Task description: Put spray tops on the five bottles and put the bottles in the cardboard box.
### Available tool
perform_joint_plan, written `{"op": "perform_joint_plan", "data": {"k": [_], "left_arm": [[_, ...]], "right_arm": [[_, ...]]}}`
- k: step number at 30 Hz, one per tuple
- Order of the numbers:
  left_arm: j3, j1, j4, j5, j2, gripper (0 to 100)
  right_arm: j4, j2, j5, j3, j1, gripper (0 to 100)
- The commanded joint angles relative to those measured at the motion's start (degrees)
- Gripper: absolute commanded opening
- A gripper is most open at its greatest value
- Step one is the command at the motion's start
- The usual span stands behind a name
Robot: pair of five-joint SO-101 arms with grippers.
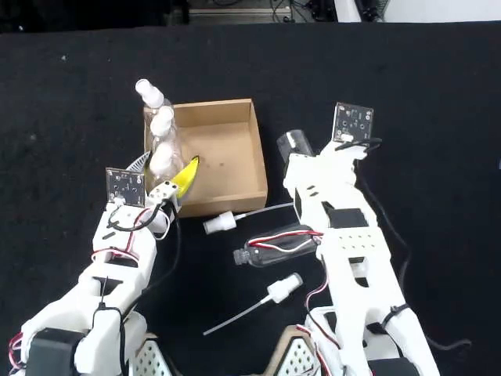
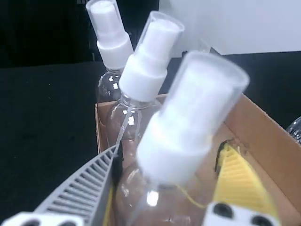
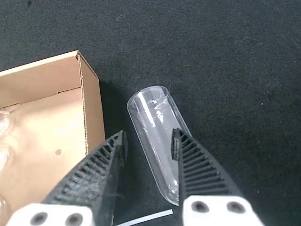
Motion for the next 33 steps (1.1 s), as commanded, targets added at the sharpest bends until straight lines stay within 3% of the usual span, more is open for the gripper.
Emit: {"op": "perform_joint_plan", "data": {"k": [1,9,15,23,26,33], "left_arm": [[-0.4,-0.22,-2.73,-0.26,-0.79,30],[0.57,-0.22,-1.14,-0.26,-12.22,30],[-0.4,-0.4,18.37,-0.26,-29.98,30],[-9.36,-1.01,52.66,-0.26,-52.75,30],[-13.76,-1.01,59.25,-0.26,-55.3,30],[-27.56,-1.1,66.37,-0.18,-55.3,30]], "right_arm": [[-1.58,-1.54,0.09,-0.31,-0.62,13.4],[-1.58,-1.54,0.09,-0.31,-0.79,13.4],[-1.58,-1.54,0.09,-0.4,-0.88,13.4],[-1.58,-1.54,0.09,-0.31,-0.88,13.4],[-1.58,-1.45,0.09,-0.22,-0.88,13.4],[-1.58,-1.45,0.09,-0.13,-0.88,13.4]]}}
